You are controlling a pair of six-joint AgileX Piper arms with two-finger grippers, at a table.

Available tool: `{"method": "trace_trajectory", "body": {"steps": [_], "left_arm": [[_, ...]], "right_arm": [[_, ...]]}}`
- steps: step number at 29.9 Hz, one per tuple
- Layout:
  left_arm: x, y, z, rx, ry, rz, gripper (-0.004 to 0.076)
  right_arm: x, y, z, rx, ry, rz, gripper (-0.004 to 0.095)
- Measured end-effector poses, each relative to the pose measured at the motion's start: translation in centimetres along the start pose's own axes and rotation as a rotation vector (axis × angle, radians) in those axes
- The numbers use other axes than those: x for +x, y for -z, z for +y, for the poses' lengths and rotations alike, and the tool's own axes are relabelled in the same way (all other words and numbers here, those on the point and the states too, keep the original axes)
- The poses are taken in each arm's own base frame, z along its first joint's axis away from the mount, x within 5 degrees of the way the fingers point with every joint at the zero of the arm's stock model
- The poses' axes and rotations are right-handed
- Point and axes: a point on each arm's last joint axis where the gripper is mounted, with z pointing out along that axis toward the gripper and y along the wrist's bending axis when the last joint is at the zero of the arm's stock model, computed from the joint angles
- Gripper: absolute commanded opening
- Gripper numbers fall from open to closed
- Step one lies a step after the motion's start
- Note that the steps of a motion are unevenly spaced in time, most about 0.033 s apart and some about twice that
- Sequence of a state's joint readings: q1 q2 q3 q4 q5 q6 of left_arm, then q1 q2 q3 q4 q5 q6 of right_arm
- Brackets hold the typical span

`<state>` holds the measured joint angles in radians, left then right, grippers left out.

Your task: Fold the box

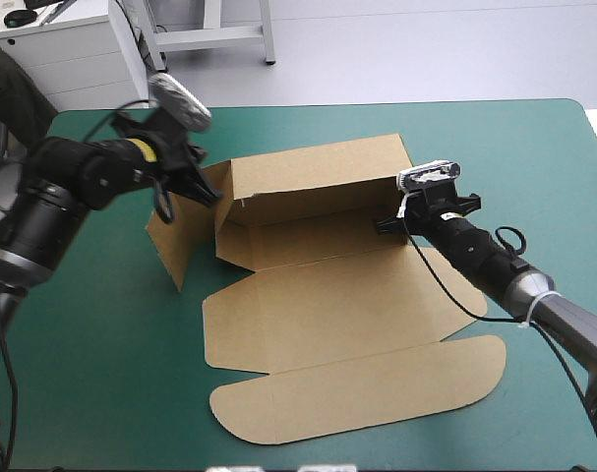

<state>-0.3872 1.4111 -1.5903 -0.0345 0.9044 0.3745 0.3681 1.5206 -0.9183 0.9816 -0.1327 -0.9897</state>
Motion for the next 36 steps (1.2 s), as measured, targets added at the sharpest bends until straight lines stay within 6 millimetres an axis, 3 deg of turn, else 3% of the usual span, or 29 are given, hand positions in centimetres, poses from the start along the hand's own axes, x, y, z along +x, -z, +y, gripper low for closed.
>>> {"method": "trace_trajectory", "body": {"steps": [5,8,13,17,26,32,36], "left_arm": [[4.8,1.5,9.0,-0.084,0.446,-0.005,0.0013],[8.5,2.3,12.4,-0.124,0.646,-0.003,0.0013],[15.1,3.3,15.7,-0.191,0.909,0.018,0.0013],[18.8,3.1,16.1,-0.187,1.043,0.005,0.0013],[23.7,0.5,14.5,-0.223,1.214,0.015,0.0013],[24.4,0.2,14.3,-0.246,1.200,0.020,0.0013],[24.4,0.2,14.4,-0.255,1.195,0.013,0.0013]], "right_arm": [[0.0,0.0,0.1,-0.009,0.000,0.005,-0.0014],[0.0,0.0,0.1,-0.012,0.000,0.007,-0.0014],[0.1,0.0,0.2,-0.025,0.000,0.015,-0.0014],[0.2,0.0,0.3,-0.035,0.000,0.024,-0.0014],[0.1,0.0,0.6,-0.071,-0.009,0.040,-0.0014],[-1.1,0.0,0.1,-0.170,-0.100,0.085,-0.0008],[-3.2,0.5,-1.1,-0.257,-0.191,0.158,0.0004]]}}
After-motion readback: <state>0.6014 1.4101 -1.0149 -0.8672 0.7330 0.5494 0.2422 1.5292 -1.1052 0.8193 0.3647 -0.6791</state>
